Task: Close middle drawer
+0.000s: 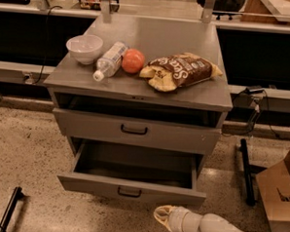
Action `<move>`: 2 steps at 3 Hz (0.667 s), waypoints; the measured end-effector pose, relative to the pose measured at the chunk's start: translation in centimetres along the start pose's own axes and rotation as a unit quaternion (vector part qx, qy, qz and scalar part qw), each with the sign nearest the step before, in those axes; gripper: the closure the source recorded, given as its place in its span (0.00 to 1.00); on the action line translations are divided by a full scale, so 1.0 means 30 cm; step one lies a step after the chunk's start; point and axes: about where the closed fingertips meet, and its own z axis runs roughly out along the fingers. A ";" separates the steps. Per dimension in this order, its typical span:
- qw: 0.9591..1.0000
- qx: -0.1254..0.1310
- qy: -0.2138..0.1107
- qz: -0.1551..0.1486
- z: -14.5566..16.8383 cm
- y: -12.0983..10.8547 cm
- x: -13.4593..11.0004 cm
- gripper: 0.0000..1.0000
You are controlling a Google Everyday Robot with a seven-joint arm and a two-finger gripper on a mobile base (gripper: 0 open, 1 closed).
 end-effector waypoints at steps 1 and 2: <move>1.000 0.000 0.000 0.000 0.000 0.000 0.000 1.00; 1.000 0.020 -0.010 -0.016 0.007 -0.042 -0.027 1.00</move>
Offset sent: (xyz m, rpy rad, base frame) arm 0.0291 -0.0011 0.0186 -0.0043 -0.1220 -0.0218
